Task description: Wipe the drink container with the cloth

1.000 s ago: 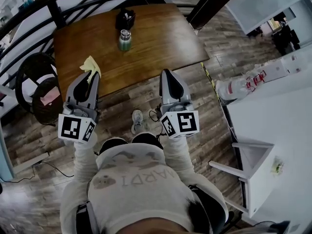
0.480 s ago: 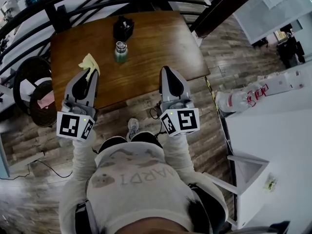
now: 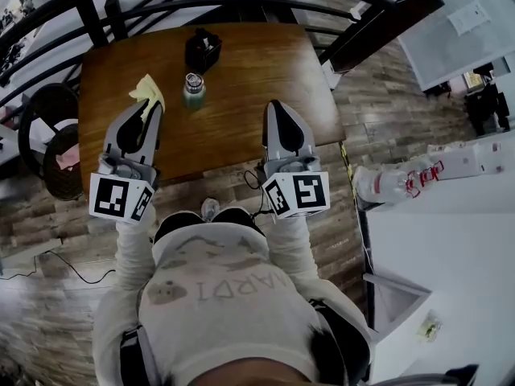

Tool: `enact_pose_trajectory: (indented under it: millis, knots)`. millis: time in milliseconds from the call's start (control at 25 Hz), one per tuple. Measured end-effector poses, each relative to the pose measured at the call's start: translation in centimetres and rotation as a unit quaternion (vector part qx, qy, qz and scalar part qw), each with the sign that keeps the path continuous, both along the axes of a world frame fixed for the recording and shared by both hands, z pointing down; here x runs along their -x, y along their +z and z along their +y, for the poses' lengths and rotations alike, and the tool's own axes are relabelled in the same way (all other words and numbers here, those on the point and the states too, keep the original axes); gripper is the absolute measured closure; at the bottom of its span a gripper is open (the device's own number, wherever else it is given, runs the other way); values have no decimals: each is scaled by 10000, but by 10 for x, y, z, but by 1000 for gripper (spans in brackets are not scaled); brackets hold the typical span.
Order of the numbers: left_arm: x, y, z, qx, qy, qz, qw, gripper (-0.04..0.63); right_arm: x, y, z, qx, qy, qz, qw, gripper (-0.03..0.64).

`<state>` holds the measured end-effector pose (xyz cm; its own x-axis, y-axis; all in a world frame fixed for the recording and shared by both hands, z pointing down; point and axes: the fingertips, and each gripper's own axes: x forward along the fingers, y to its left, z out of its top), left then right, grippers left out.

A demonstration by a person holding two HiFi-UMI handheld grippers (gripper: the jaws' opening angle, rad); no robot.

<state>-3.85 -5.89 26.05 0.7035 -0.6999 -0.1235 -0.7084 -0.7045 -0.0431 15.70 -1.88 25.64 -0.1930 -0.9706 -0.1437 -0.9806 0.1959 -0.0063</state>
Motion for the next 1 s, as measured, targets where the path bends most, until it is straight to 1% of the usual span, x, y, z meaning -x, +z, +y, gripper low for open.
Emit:
enact_pose_trajectory:
  millis: [160, 280, 400, 560, 760, 1000]
  knots:
    - [-11, 3, -11, 14, -154, -9, 9999, 565, -11, 4, -19, 59, -195, -6, 9998, 606]
    - [-16, 10, -18, 94, -273, -34, 9996, 565, -12, 11, -33, 147, -375, -25, 9992, 606]
    - [-20, 21, -23, 214, -322, -101, 9992, 565, -9, 23, -48, 324, -519, -61, 9981, 606]
    - [-21, 34, -35, 381, -389, -143, 9984, 565, 1, 39, -68, 564, -783, 56, 9953, 606]
    - [-24, 54, -52, 581, -398, -225, 9973, 565, 16, 61, -95, 835, -1107, 133, 9903, 606]
    - [-34, 78, -74, 822, -299, -358, 9955, 565, 29, 87, -132, 1198, -1363, 178, 9832, 606]
